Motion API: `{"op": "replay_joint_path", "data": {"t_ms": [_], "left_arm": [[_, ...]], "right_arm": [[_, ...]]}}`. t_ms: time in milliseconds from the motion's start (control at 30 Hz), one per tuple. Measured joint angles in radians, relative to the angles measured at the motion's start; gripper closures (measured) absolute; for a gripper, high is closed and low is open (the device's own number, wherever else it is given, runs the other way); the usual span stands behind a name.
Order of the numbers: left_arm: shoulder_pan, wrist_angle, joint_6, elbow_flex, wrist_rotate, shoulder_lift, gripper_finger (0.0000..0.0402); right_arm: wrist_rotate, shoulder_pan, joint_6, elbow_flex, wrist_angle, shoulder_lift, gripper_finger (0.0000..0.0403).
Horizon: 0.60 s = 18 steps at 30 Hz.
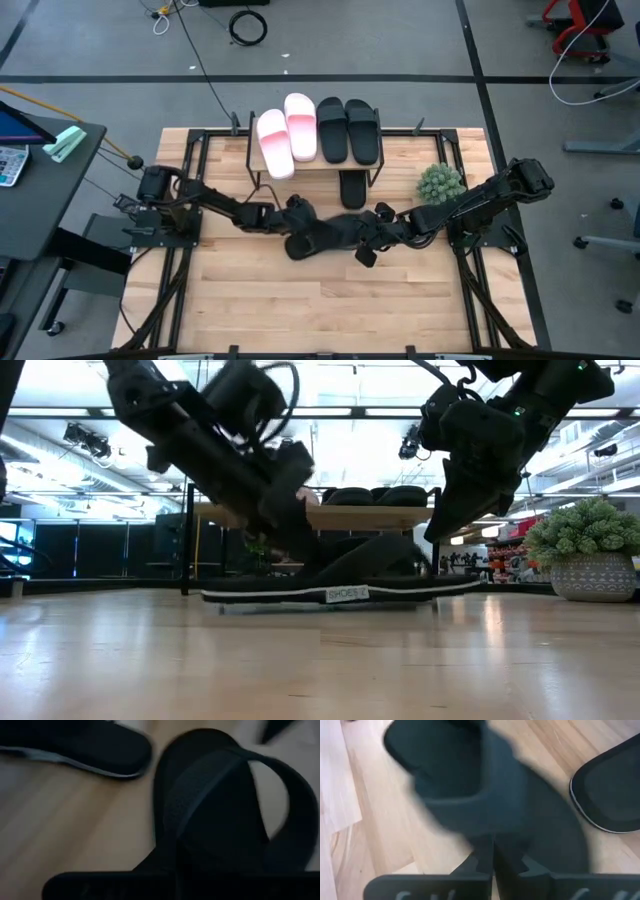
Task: Pick and place slides into the shelf
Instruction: Put the left flip flop under the shelf
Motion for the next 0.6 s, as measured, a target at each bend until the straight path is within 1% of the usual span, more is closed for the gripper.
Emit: {"op": "replay_joint_path", "data": {"t_ms": [133, 167, 233, 300, 333, 433, 500, 600], "left_arm": [[-0.059, 0.002, -0.049, 0.035, -0.009, -0.014, 0.0394], [-0.072, -0.007, -0.066, 0.046, -0.024, -0.02, 0.0394], [-0.099, -0.082, -0.077, 0.077, -0.078, -0.032, 0.0394], [-0.123, -0.21, -0.076, 0.122, -0.148, -0.041, 0.0396], [-0.133, -0.305, -0.083, 0.148, -0.195, -0.047, 0.0396], [-0.148, -0.594, -0.186, 0.23, -0.302, -0.05, 0.0395], [-0.147, -0.76, -0.281, 0.273, -0.329, -0.05, 0.0396], [-0.139, -0.909, -0.432, 0.307, -0.331, -0.05, 0.0396]], "right_arm": [[0.002, 0.0, 0.0, 0.0, -0.008, 0.0, 0.0389], [0.008, 0.002, 0.0, 0.0, -0.013, 0.0, 0.0389], [0.033, 0.009, 0.001, 0.0, -0.021, 0.0, 0.039], [0.064, 0.02, 0.0, 0.0, -0.028, 0.0, 0.0392], [0.076, 0.027, 0.0, 0.0, -0.032, 0.0, 0.0393], [0.098, 0.048, 0.007, 0.0, -0.039, 0.0, 0.0393], [0.099, 0.061, 0.007, 0.0, -0.039, 0.0, 0.0393], [0.099, 0.076, 0.008, 0.0, -0.04, 0.0, 0.0393]]}}
